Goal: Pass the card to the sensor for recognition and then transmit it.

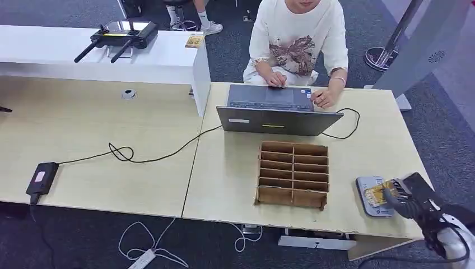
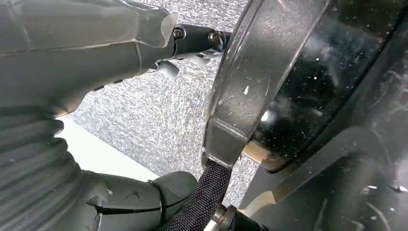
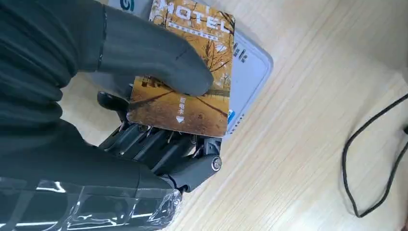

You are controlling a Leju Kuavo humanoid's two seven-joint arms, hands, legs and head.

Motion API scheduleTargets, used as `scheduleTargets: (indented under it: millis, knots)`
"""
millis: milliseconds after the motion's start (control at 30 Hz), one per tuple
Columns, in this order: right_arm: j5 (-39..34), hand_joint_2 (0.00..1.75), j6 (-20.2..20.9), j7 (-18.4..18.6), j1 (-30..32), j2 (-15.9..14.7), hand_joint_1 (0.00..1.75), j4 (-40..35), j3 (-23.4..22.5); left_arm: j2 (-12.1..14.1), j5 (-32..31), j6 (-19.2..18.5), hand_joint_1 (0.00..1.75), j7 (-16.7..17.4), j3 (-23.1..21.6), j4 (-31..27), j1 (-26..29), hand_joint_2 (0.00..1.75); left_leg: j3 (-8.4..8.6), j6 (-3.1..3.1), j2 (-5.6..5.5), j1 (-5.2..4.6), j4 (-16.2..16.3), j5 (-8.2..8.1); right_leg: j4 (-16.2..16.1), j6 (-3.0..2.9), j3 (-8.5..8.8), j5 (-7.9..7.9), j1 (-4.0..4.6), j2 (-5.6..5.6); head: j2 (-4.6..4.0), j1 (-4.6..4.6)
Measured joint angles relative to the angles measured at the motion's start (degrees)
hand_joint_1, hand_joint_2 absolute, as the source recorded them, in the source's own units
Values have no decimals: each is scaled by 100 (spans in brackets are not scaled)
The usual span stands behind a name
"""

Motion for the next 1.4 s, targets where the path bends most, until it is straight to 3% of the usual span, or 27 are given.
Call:
scheduleTargets:
  millis: [367, 567, 1000, 1400]
  knots:
    - [778, 175, -911, 315, -92, 133, 175, -7, 111, 0, 15, -15, 0, 0, 0, 0, 1, 175, 1, 0, 0, 0, 0, 0, 0, 0, 2, 0, 0, 0, 0, 0]
    - [1068, 175, -1090, 424, -93, 214, 175, -83, 111, 0, 15, -20, 0, 0, -2, -13, 5, 175, 3, 0, 2, 1, 0, 0, 0, 0, 3, 0, 0, 1, 0, 0]
    - [1341, 175, -1129, 474, -78, 330, 175, -203, -9, 2, 15, -22, 0, -2, -68, -17, 4, 175, 6, 0, 3, 1, 0, 1, 0, 0, 3, 0, 0, 2, 0, 0]
    - [774, 175, -538, 101, 150, 468, 175, -610, -398, 17, 15, -28, 0, -72, -92, -17, 9, 175, 3, 0, 1, 0, 0, 0, 0, 0, 2, 0, 0, 1, 0, 0]
